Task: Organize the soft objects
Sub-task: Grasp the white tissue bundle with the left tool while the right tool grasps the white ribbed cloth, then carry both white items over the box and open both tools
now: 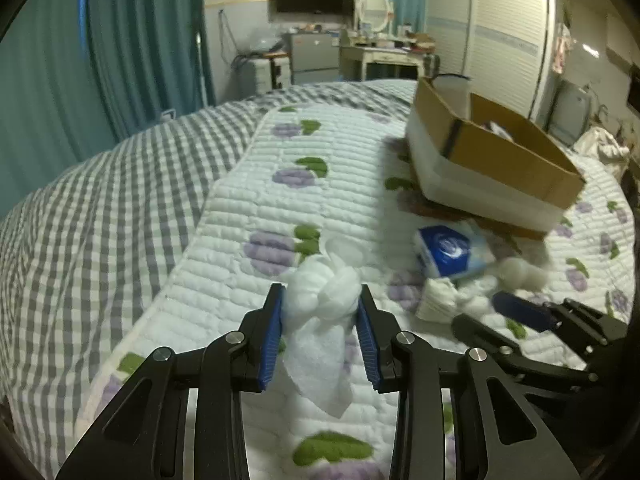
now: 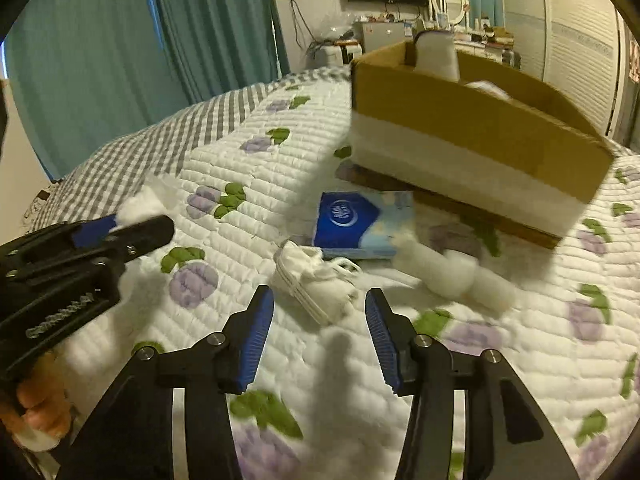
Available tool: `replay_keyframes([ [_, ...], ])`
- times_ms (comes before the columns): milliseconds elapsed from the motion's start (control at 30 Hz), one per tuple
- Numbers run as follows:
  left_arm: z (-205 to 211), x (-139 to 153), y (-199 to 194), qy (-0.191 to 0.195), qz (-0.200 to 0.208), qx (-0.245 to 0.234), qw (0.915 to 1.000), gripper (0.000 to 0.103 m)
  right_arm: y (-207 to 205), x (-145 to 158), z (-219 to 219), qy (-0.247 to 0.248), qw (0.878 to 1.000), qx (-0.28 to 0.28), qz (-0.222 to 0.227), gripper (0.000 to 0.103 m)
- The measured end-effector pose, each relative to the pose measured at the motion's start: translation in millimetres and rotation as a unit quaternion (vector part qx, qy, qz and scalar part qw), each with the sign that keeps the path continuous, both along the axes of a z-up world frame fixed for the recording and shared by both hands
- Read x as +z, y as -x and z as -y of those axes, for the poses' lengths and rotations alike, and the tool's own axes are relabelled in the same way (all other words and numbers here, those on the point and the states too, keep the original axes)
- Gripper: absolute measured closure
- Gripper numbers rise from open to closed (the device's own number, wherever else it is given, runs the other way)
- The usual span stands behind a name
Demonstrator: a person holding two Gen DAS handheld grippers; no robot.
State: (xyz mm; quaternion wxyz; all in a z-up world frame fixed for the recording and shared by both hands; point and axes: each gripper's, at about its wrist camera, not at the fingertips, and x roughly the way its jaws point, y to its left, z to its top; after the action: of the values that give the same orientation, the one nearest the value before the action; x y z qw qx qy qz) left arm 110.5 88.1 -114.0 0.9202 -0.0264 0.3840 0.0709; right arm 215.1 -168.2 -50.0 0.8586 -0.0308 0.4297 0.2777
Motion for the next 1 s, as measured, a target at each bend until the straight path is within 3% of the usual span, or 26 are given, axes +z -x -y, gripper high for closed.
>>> replay_keyframes([
  [100, -1.4, -7.0, -6.3, -0.003, -0.009, 0.004, 0.9999, 0.069, -13.5, -10.0, -16.0, 0.002, 1.000, 0.002, -0.015, 0.044],
  [267, 2.2, -11.6, -7.4, -0.013, -0.016, 0.000, 0.9998, 0.069, -22.3, -19.4, -28.1, 0.014, 1.000, -0.001, -0.025, 0.045],
  [300, 3.6, -11.1, -6.0, -0.013, -0.016, -0.002, 0.9998, 0.069, -22.0, -19.9, -27.4, 0.014, 1.000, -0.003, -0.023, 0.064],
  [333, 5.1, -10.5, -4.2, -0.013, -0.016, -0.003, 0.9998, 0.069, -21.0, -19.4, -26.1, 0.016, 1.000, -0.008, -0.021, 0.073],
  [433, 12.4, -7.0, 3.7, -0.012, -0.019, -0.009, 0.9997, 0.069, -13.9, -10.6, -18.0, 0.006, 1.000, -0.006, -0.013, 0.082],
  [600, 36.8, 15.9, 21.2, -0.004, -0.007, -0.030, 0.9995, 0.069, 11.6, 25.3, 10.0, -0.023, 1.000, 0.001, 0.019, 0.086],
  [767, 77.5, 62.6, 29.6, -0.013, 0.033, -0.069, 0.9970, 0.069, 25.4, 77.1, 55.9, -0.050, 0.997, -0.016, 0.060, 0.086],
  [900, 114.8, 99.3, 14.5, -0.038, 0.060, -0.098, 0.9927, 0.069, 17.8, 129.0, 97.8, -0.046, 0.993, -0.034, 0.104, 0.086],
  [1000, 136.3, 124.0, -5.6, -0.036, 0.082, -0.121, 0.9886, 0.069, 4.6, 168.1, 124.1, -0.029, 0.987, -0.048, 0.148, 0.086],
])
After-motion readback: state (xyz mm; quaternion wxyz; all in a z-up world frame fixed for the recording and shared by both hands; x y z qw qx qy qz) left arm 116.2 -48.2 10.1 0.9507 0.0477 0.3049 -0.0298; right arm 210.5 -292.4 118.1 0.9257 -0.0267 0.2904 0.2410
